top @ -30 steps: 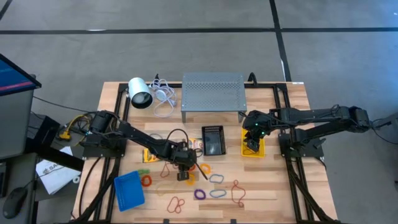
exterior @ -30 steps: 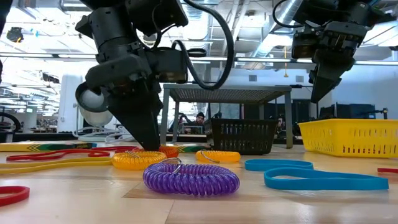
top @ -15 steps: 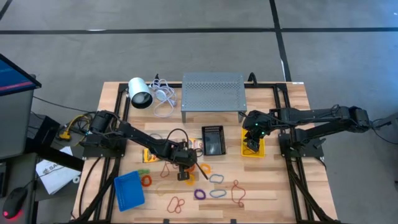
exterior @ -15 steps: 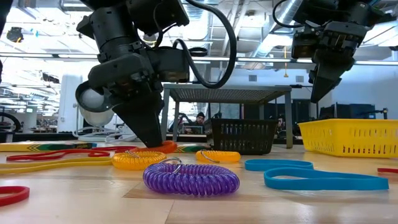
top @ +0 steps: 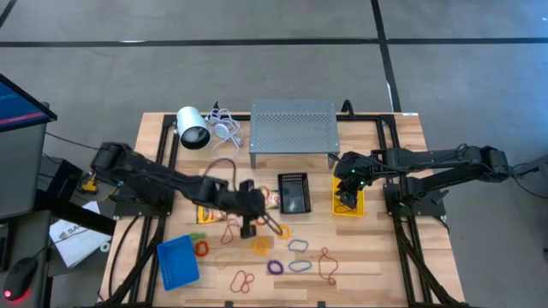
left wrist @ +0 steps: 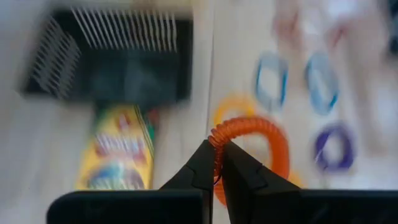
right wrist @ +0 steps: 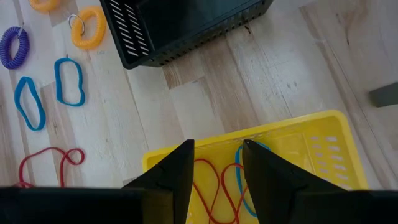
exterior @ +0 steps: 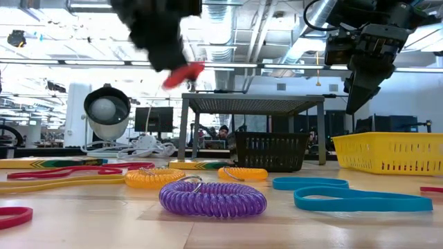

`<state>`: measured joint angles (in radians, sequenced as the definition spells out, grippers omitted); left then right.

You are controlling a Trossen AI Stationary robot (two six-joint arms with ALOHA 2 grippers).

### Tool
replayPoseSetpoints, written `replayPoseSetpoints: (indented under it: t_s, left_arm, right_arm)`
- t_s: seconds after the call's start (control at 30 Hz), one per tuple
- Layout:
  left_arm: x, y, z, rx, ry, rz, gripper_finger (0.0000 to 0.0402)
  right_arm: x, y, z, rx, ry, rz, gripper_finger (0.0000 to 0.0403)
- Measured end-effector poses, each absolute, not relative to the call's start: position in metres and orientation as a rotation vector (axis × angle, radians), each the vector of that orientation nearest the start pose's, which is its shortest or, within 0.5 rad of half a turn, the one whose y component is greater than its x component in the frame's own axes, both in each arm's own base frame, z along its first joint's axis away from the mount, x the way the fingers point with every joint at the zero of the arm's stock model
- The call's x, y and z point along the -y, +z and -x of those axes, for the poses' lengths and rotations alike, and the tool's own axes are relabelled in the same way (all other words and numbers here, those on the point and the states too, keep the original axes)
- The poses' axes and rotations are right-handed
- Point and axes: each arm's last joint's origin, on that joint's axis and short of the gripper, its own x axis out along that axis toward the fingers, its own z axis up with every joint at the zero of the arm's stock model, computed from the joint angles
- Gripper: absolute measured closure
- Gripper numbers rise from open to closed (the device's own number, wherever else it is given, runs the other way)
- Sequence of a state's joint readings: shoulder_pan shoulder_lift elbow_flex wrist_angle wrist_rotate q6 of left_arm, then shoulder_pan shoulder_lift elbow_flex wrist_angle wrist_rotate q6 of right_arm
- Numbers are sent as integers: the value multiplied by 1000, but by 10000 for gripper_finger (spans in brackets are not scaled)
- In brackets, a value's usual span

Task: Pick & Place Office Desk Supplies
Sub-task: Put the orange spring keychain into the black basket

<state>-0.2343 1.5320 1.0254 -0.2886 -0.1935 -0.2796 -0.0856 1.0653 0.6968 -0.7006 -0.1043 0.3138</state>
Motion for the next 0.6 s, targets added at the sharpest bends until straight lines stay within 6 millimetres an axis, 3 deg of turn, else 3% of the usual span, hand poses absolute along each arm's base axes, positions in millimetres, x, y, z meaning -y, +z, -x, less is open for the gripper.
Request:
replayPoseSetpoints:
  t_s: [0.2, 0.4, 0.6]
  left_arm:
    - [36, 258, -317, -614, 121, 58, 396]
    - [4, 243, -331, -633, 137, 79, 396]
    - [-9, 223, -346, -641, 110, 95, 396]
  right_arm:
    - [13, 218, -189, -1055, -149, -385, 272]
    - [13, 218, -189, -1054, -147, -386, 272]
    - [13, 218, -190, -1043, -145, -386, 272]
